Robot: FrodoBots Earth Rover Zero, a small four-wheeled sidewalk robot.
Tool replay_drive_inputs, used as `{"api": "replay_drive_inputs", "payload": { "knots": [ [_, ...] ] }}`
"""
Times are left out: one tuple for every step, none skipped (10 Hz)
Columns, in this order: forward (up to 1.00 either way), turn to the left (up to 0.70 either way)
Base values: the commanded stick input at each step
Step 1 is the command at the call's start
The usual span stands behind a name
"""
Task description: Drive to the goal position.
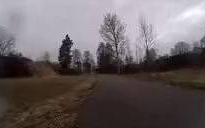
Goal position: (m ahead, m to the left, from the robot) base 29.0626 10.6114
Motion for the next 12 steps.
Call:
{"api": "replay_drive_inputs", "payload": {
  "knots": [
    [0.70, 0.00],
    [0.70, 0.00],
    [0.70, 0.00],
    [0.70, 0.00],
    [0.70, 0.00],
    [0.70, 0.00],
    [0.70, 0.00],
    [0.70, 0.00],
    [0.70, 0.00],
    [0.70, 0.00],
    [0.70, 0.00],
    [0.70, 0.00]
  ]
}}
